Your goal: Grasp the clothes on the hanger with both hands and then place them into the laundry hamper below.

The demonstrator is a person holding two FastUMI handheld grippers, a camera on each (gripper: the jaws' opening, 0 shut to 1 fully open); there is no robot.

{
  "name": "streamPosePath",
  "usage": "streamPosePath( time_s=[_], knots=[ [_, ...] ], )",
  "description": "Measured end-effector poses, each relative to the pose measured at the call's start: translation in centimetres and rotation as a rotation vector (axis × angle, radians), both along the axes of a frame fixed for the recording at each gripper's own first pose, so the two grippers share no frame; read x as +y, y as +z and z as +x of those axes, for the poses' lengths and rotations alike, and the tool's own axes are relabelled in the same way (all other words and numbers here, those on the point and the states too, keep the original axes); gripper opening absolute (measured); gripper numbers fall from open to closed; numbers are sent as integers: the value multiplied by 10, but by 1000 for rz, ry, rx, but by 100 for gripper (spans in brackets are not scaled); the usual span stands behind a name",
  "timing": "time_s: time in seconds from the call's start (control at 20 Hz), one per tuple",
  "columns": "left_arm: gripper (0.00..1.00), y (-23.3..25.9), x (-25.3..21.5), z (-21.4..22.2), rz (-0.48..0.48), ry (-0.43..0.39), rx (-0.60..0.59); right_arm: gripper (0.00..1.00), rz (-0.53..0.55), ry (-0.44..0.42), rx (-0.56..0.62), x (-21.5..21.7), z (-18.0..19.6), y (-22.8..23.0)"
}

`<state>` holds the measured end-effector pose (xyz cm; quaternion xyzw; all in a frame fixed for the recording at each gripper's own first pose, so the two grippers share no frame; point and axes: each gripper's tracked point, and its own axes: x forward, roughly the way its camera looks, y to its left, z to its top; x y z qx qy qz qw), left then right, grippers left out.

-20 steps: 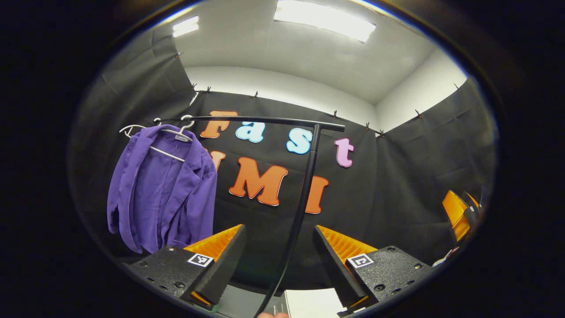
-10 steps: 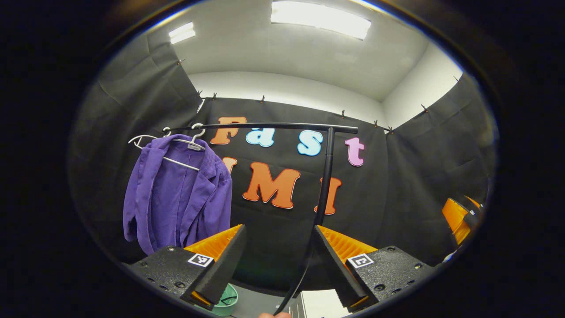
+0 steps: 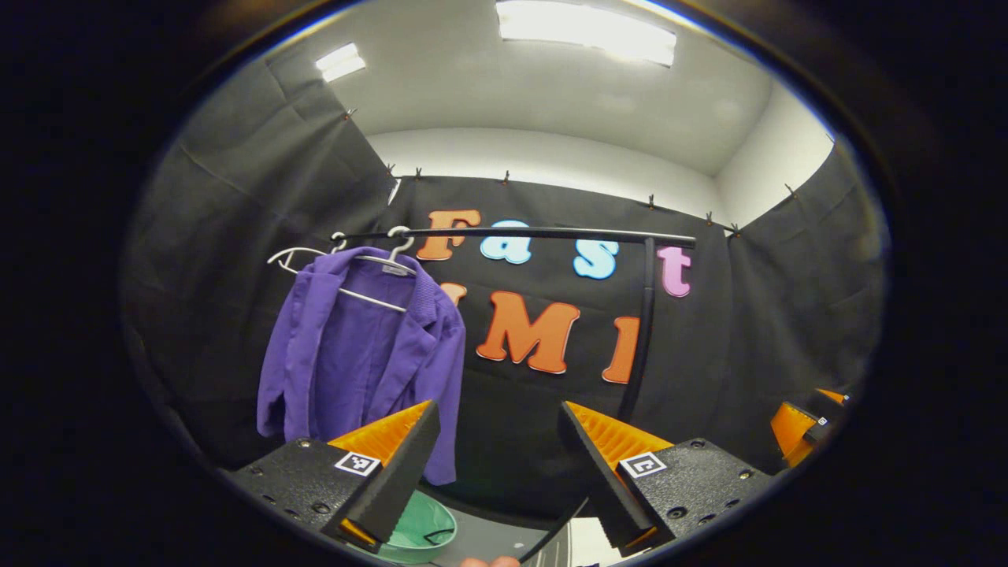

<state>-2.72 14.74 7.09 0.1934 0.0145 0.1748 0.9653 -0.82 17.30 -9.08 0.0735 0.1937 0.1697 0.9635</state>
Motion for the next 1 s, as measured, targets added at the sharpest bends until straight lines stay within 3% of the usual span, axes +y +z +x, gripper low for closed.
streamPosePath(
  time_s=[0.25,0.3,0.35,0.4,0.55,0.6,0.65,0.8,1.0],
  knots=[
    [92,70,104,-11,89,69,-63,97,53,35,-101,119,2,50],
    [92,80,127,-11,81,74,-62,97,59,28,-109,148,2,60],
    [99,89,150,-11,67,75,-60,97,75,32,-101,181,0,65],
    [92,100,174,-11,44,79,-61,97,105,42,-87,216,-4,72],
    [95,133,243,-16,-39,109,-85,98,215,103,-33,310,-9,88],
    [92,147,265,-22,-53,136,-112,97,233,126,-21,335,-10,90],
    [95,160,287,-33,-54,173,-138,97,240,151,-13,354,-10,90],
    [96,186,331,-60,-3,249,-144,94,247,232,-12,415,-6,86],
    [95,212,367,-89,152,377,-140,97,302,318,19,485,-4,65]
  ],
)
